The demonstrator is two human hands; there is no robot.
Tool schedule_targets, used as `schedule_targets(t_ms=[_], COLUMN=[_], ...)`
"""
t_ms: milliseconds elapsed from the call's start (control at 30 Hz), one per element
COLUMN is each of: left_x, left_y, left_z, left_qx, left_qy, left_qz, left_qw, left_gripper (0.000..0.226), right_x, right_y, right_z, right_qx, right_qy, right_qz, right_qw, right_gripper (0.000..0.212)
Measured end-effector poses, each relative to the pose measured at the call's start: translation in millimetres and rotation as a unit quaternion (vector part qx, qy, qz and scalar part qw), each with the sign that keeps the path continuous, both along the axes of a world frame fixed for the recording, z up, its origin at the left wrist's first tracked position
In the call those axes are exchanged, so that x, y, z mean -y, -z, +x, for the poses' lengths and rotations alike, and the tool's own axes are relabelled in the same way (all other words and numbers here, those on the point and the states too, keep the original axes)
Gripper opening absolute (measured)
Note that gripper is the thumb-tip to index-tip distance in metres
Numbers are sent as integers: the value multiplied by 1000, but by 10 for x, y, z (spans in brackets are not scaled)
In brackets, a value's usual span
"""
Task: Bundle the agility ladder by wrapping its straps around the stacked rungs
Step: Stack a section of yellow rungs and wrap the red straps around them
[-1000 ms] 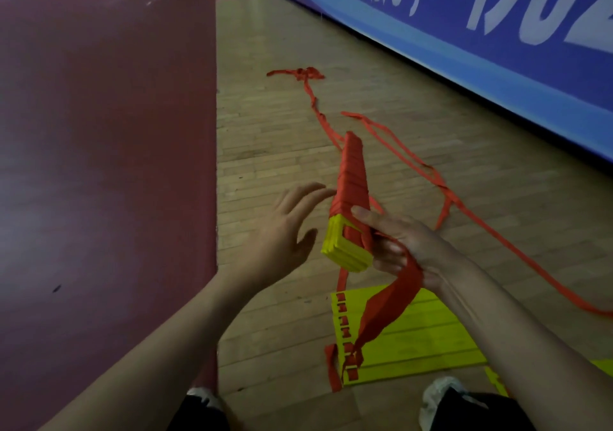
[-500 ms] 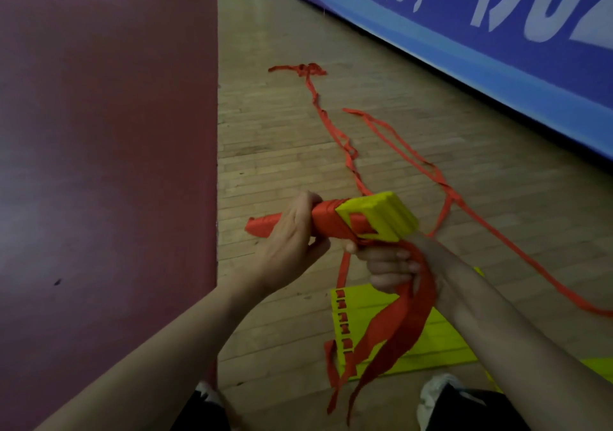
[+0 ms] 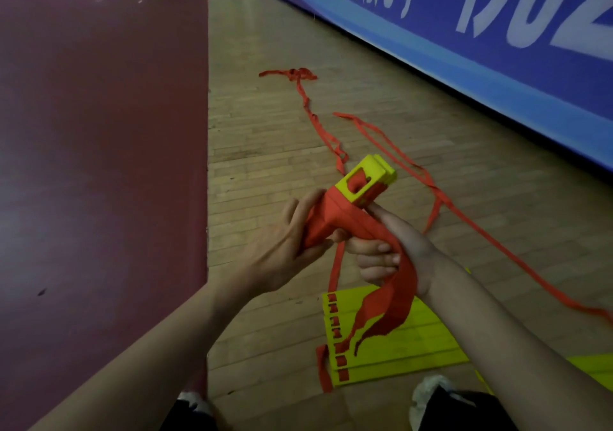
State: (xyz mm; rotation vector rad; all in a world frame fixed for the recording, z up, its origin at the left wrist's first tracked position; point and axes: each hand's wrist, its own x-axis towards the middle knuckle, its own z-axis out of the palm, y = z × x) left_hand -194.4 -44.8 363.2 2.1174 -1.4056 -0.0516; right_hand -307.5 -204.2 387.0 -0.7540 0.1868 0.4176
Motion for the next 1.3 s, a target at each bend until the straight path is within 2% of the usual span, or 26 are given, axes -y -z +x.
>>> schedule_targets(t_ms=[100,167,233,300,333,400,467,500,567,667,800,900,1033,1167,1300], left_x=[-30,-29,-53,-78,-83,-75,-59,-53,-53,-67,-62,-43,-35,-58,-110], left_y=[48,31,3,-49,-64,-78,-50,-35,-42,-33,17,37,39,-18,-108], left_z=[-10,1,31,39,17,-21,-30,-21,-15,20,18,45,75,78,54], left_qx=[21,38,46,84,106,143,144,137,120,111,104,32,-30,-136,-206], left_qy=[-6,-24,-33,-52,-59,-64,-66,-65,-67,-76,-53,-35,-5,14,20], left_qz=[23,32,45,80,99,126,136,135,129,129,136,126,129,117,84], left_qw=[1000,998,997,992,988,980,978,979,982,982,984,991,991,984,975], left_gripper=[79,77,76,78,78,77,77,78,79,79,77,75,69,45,29], right_x=[27,73,124,139,131,78,26,3,2,34,24,-15,-36,-53,-67], right_y=[-31,14,46,28,34,82,160,177,178,88,72,66,43,30,-24], right_z=[-23,-58,-100,-132,-139,-120,-91,-85,-86,-107,-139,-137,-119,-118,-124], right_qx=[-37,-39,-27,19,48,75,80,87,91,76,72,69,57,42,53], right_qy=[65,99,125,150,163,179,198,207,220,214,186,188,202,218,199], right_qz=[-131,-231,-291,-293,-311,-400,-474,-477,-439,-392,-438,-425,-443,-470,-477], right_qw=[989,967,948,944,935,895,854,849,867,892,877,883,871,854,855], right_gripper=[76,81,68,44,39,38,32,24,9,10,15,15,21,22,11])
